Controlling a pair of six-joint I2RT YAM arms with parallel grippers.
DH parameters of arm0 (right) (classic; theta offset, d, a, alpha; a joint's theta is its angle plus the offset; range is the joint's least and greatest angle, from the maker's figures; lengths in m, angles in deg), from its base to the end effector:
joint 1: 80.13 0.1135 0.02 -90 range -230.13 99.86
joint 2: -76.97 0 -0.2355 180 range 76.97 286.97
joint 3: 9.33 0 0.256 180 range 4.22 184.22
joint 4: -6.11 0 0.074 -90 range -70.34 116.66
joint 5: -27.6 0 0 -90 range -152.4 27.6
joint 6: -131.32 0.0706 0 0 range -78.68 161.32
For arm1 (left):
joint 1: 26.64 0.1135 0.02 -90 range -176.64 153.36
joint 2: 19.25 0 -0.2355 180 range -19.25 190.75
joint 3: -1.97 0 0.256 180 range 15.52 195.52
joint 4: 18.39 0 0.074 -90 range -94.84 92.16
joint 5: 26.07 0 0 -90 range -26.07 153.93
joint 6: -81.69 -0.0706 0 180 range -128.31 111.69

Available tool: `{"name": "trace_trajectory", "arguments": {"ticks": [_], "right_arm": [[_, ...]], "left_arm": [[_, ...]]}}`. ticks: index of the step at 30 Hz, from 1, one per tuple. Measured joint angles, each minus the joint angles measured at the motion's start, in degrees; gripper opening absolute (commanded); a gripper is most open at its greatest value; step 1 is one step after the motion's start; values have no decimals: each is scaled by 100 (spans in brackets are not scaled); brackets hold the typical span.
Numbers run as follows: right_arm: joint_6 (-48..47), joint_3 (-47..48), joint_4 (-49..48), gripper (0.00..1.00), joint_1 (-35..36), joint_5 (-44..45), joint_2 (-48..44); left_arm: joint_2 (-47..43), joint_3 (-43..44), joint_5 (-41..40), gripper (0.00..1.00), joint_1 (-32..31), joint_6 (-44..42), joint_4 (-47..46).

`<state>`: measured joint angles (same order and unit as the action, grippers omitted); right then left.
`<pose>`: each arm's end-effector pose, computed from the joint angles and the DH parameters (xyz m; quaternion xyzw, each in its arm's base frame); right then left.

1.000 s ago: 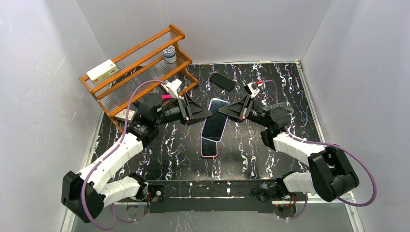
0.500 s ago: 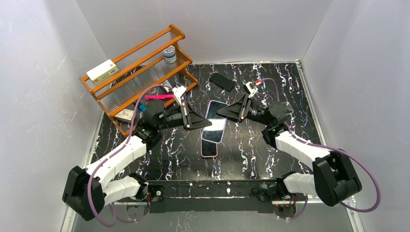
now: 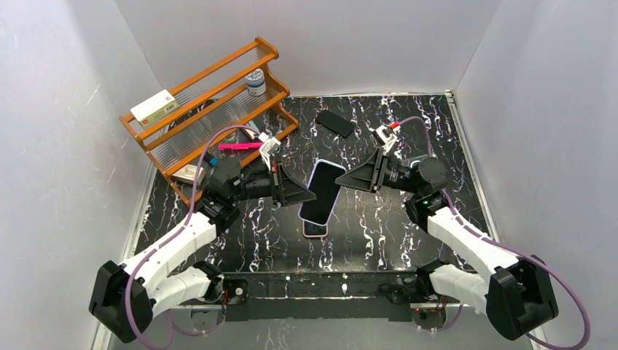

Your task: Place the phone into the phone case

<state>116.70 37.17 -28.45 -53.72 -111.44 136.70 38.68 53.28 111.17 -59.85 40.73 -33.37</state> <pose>0.2114 0.1645 0.3021 -0.0992 0.6090 0.7306 0.2922 0.1974 -0.1912 0.3013 0.2179 0.6350 -0.6533 0.3500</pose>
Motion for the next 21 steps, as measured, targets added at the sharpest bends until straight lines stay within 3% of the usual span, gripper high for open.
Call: {"name": "trace_trajectory", "arguments": {"ticks": [3, 6, 12, 14, 15, 18, 21], "right_arm": [[-17, 0, 9, 59, -22, -92, 0], [-70, 0, 35, 50, -57, -146, -2], [-354, 0, 216, 5, -133, -214, -4], [-774, 2, 466, 1, -162, -190, -63], [-1008, 15, 654, 1, -166, -164, -122], [-1613, 179, 1346, 1, -166, -114, -269], [-1996, 354, 1773, 1, -166, -133, -306]], "left_arm": [[44, 0, 83, 0, 0, -192, -15], [125, 0, 146, 0, 2, -317, -61], [264, 39, 256, 0, -17, -439, -168], [313, 101, 256, 0, -26, -450, -26], [350, 138, 256, 2, -33, -468, 76], [466, 190, 262, 28, -42, -516, 212], [608, 275, 201, 46, -33, -452, 291]]}}
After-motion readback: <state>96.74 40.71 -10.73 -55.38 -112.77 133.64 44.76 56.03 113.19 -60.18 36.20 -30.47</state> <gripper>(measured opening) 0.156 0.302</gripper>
